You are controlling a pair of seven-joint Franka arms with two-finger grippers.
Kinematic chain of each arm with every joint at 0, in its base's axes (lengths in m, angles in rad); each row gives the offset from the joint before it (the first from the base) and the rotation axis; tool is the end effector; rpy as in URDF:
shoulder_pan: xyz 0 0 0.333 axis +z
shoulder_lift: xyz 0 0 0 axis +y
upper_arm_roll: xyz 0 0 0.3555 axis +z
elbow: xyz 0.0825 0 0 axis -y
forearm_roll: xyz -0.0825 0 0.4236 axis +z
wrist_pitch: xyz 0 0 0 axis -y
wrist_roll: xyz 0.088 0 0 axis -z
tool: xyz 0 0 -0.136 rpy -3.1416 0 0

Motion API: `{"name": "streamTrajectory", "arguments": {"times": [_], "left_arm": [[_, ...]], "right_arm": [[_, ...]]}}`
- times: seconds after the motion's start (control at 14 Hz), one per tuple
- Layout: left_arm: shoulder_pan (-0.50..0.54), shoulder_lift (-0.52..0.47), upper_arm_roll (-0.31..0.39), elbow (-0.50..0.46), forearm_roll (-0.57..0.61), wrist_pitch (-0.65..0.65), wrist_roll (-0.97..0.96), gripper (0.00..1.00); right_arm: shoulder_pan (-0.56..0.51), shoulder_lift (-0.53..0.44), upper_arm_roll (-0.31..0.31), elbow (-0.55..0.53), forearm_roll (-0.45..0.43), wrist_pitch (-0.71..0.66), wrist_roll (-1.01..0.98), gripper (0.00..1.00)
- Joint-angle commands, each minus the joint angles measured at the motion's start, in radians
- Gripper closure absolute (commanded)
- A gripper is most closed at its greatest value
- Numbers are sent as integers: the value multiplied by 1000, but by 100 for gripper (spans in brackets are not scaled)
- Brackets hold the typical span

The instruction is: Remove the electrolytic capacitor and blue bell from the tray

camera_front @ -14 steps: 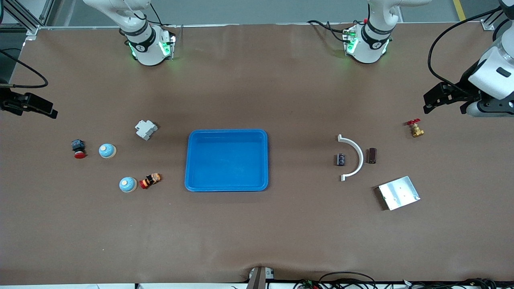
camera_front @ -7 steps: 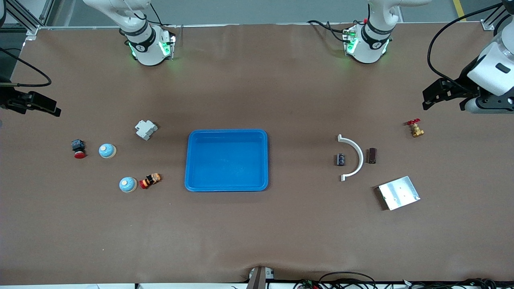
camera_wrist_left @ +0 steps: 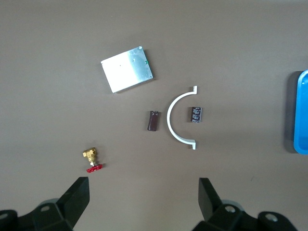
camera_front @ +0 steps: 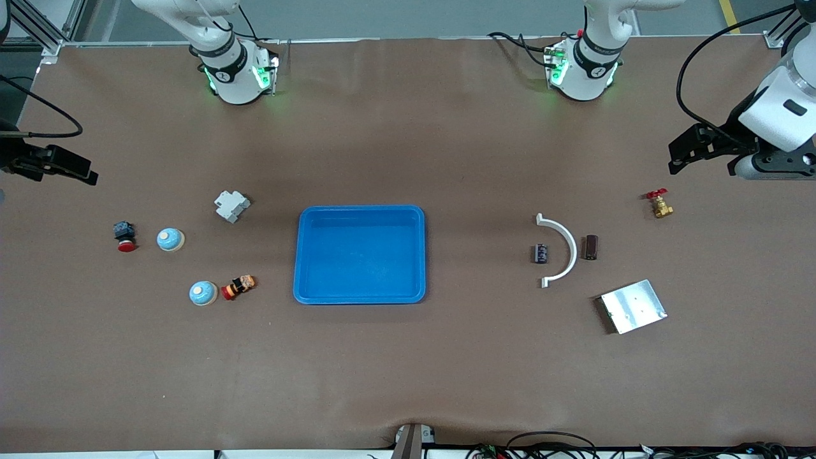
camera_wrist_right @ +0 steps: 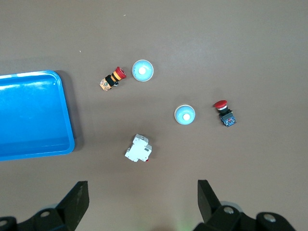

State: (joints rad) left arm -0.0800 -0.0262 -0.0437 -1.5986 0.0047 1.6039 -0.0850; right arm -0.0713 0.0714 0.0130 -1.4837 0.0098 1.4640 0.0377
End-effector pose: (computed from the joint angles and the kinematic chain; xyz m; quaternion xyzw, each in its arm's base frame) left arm 0.5847 -0.0724 0.6392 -0.9997 0.0194 -0.0160 0.0013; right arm 0.6042 -0.0341 0.6274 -0.9978 0.0476 0.0455 0.0058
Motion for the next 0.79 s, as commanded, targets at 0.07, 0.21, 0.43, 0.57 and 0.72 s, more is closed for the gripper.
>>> {"name": "streamTrajectory", "arguments": {"times": [0.07,0.21,0.43,0.57,0.72], "left_arm": [[0,-1,-4,26,5,-13,-7,0],[-1,0,-5,26,5,-13,-7,0],[-4,0,-5,26,6,-13,-9,0],[-3,2,-21,25,6,-13,-10,0],[-3,2,-21,25,6,-13,-10,0]], "right_arm": [[-1,7,-1,19,12,-8,-4,0],[-2,7,1,19,12,-8,-4,0],[-2,7,1,19,12,-8,-4,0],[-1,7,1,19,12,-8,-4,0],[-2,7,-1,19,12,-8,-4,0]]}}
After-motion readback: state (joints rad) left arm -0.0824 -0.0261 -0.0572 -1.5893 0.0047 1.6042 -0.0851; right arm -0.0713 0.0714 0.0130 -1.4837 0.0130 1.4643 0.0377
